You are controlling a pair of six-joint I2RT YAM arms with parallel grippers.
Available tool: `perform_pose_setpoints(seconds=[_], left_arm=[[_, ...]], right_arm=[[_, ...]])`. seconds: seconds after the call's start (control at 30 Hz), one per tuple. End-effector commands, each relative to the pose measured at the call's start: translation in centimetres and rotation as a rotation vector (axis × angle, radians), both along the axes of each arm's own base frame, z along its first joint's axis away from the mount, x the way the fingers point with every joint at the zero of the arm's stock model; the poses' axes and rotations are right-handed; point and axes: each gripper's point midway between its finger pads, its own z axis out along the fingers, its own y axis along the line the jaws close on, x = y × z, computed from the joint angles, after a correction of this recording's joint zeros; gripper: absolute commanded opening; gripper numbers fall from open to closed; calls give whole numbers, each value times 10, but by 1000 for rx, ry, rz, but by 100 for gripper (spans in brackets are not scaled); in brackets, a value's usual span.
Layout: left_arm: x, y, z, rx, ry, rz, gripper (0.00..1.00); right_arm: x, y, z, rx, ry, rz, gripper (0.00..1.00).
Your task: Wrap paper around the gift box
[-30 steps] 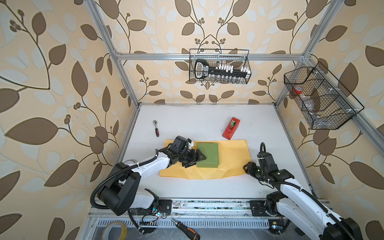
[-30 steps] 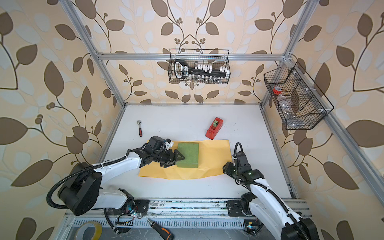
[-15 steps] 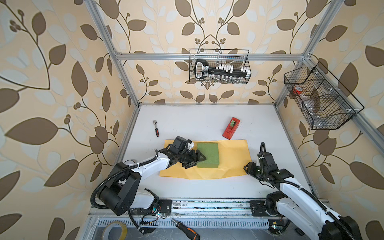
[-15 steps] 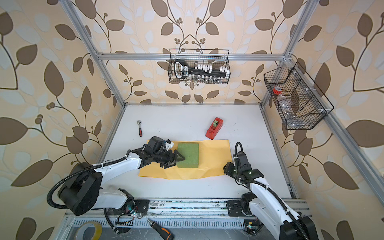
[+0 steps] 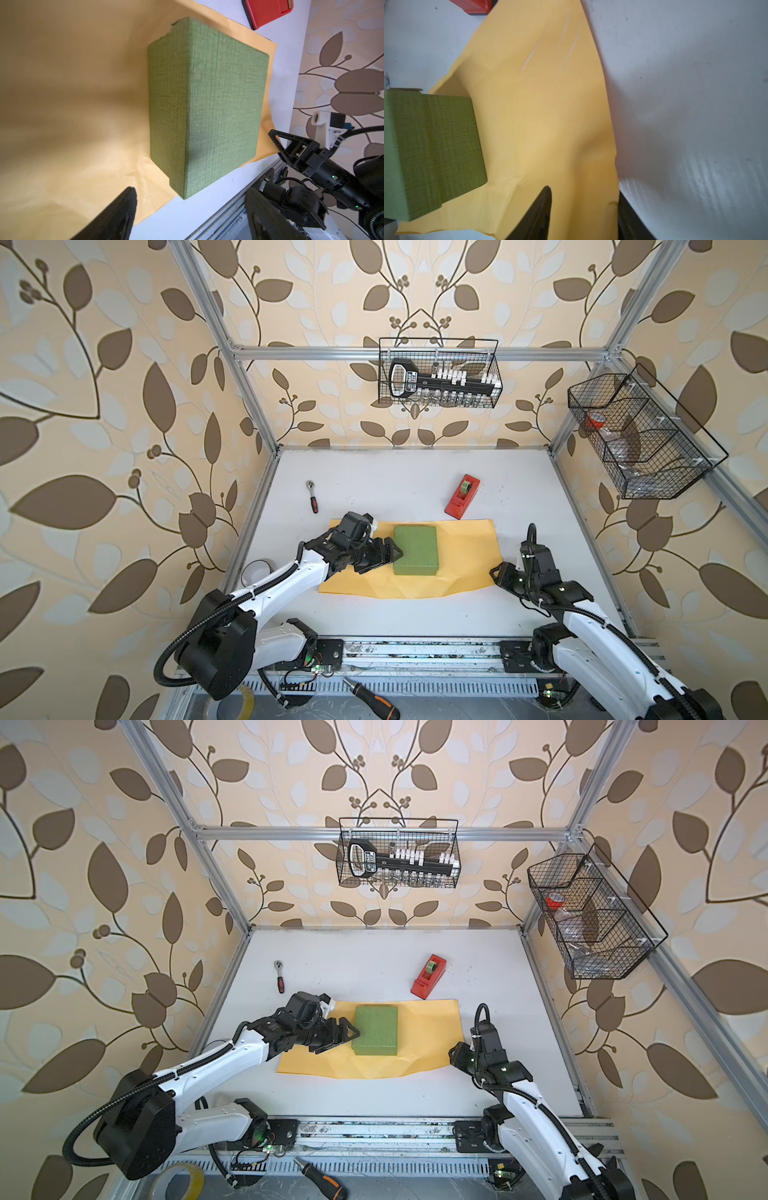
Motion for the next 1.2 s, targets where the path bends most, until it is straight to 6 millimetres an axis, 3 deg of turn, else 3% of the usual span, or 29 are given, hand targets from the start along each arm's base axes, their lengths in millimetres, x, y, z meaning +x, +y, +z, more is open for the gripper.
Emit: perform_pose_setpoints(seconds=[0.0, 0.17, 0.5, 0.93, 1.17], left_arm=[[6, 2, 13, 35, -56, -6, 84], [8, 1, 15, 37, -61, -11, 84], [9, 3, 21, 47, -80, -12, 84], [12, 2, 20, 59, -86, -22, 84], [21, -8, 46, 7, -125, -27, 84]], right_arm=[[-2, 2, 5, 43, -28, -17, 46], [-3, -2, 12, 48, -59, -52, 44], [-5, -7, 8, 90, -56, -128, 38], [4, -14, 24, 111, -154, -193, 14], [14, -2, 52, 111, -244, -84, 3]])
